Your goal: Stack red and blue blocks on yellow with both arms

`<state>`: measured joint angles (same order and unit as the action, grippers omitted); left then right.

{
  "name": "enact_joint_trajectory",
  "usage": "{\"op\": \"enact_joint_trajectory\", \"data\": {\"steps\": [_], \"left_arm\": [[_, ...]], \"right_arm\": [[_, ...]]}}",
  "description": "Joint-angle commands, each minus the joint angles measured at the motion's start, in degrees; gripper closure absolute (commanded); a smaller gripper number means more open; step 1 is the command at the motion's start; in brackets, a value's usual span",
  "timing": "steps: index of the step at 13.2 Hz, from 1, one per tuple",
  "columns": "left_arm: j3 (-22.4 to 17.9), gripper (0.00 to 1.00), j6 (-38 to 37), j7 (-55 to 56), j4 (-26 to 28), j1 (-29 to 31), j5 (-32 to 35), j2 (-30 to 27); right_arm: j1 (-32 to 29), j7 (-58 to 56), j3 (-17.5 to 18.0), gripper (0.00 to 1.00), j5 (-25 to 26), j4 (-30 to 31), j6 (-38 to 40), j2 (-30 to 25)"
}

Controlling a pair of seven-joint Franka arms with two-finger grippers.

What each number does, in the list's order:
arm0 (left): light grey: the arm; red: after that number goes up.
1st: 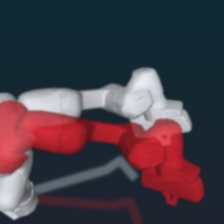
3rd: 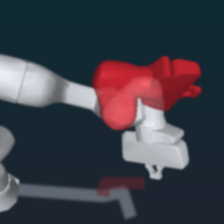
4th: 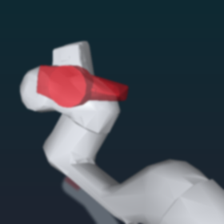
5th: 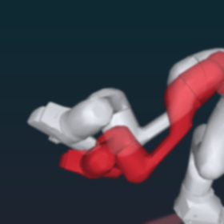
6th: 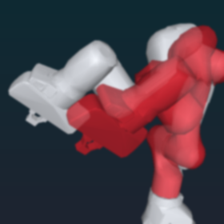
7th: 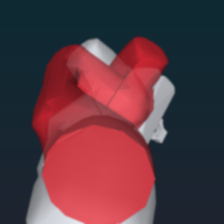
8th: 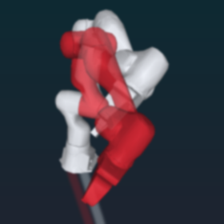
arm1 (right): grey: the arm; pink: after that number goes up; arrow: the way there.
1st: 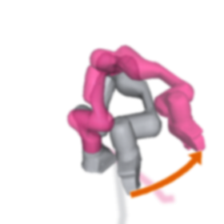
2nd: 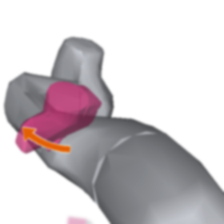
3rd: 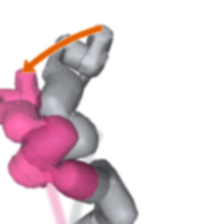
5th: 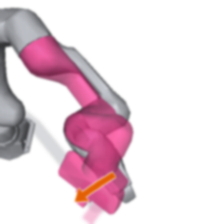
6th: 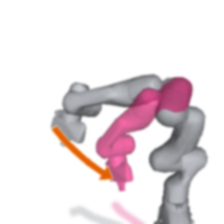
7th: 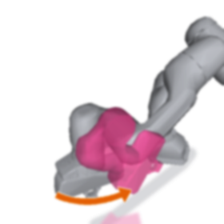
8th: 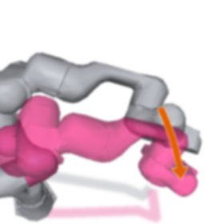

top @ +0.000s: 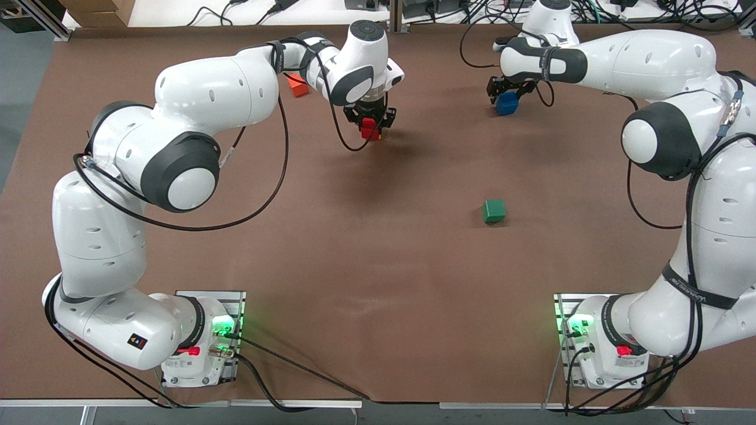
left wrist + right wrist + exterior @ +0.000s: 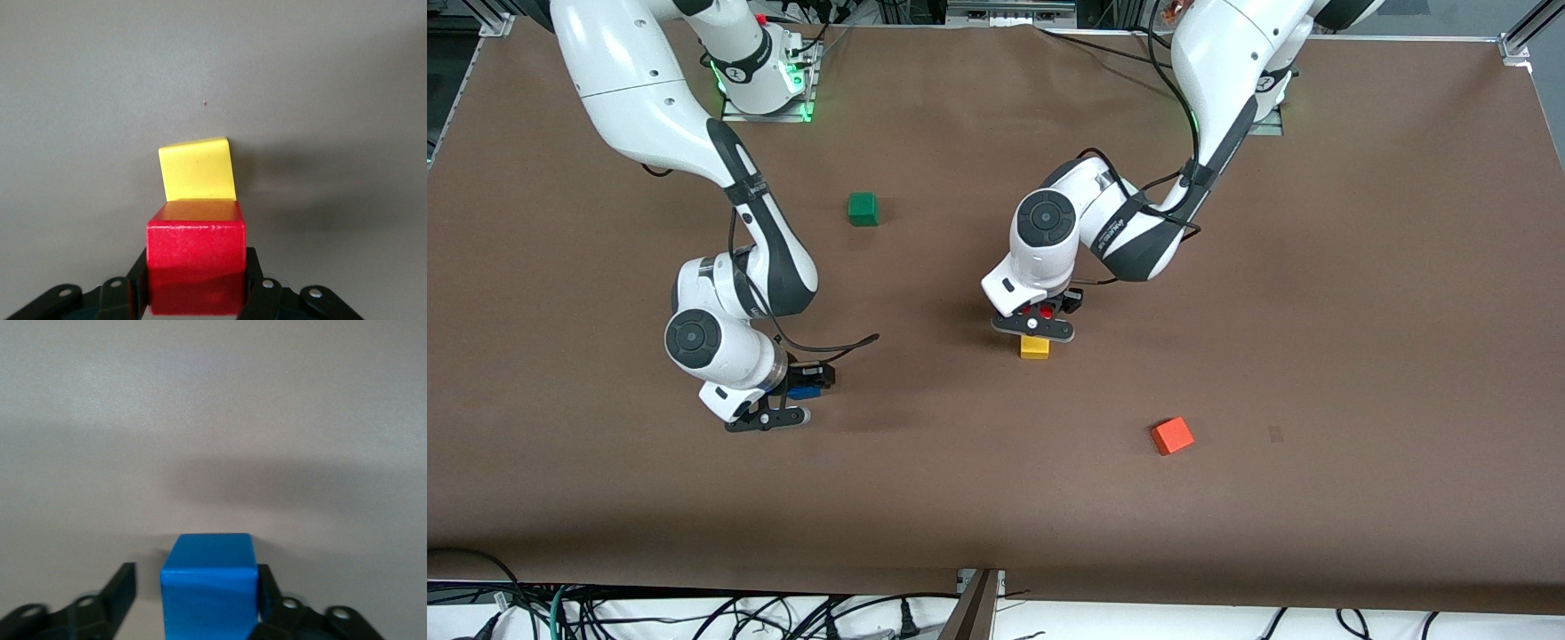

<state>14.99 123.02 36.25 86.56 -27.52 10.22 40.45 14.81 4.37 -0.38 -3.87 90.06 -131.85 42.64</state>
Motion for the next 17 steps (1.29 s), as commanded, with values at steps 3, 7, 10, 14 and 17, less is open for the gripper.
{"op": "enact_joint_trajectory", "data": {"steps": [3, 7, 10, 14, 17], "left_arm": [[-0.49, 1.0, -0.32, 0.84, -4.65, -0.86, 3.05, 3.58], [-0.66, 0.99, 0.47, 0.84, -5.26, -0.78, 2.96, 4.02], [-0.84, 0.99, 0.47, 0.84, -5.7, -0.78, 2.96, 4.29], [-1.54, 0.98, 0.55, 0.75, -6.4, -0.78, 2.96, 4.81], [-1.45, 0.93, 0.55, 1.19, -6.4, -0.86, 2.87, 4.9]], "right_arm": [[-0.31, -1.56, 0.11, 0.62, -0.35, 0.82, -0.07, -0.97], [0.22, -0.77, 0.11, 0.62, -1.22, -3.3, 8.7, -2.21], [2.67, 3.61, 0.29, 0.62, -1.31, -7.78, 13.79, -2.73], [8.55, 14.85, 0.29, 0.62, -1.66, -16.14, 21.28, -2.12], [9.54, 16.19, 0.29, 0.61, -2.02, -17.46, 20.94, -1.94]]}}
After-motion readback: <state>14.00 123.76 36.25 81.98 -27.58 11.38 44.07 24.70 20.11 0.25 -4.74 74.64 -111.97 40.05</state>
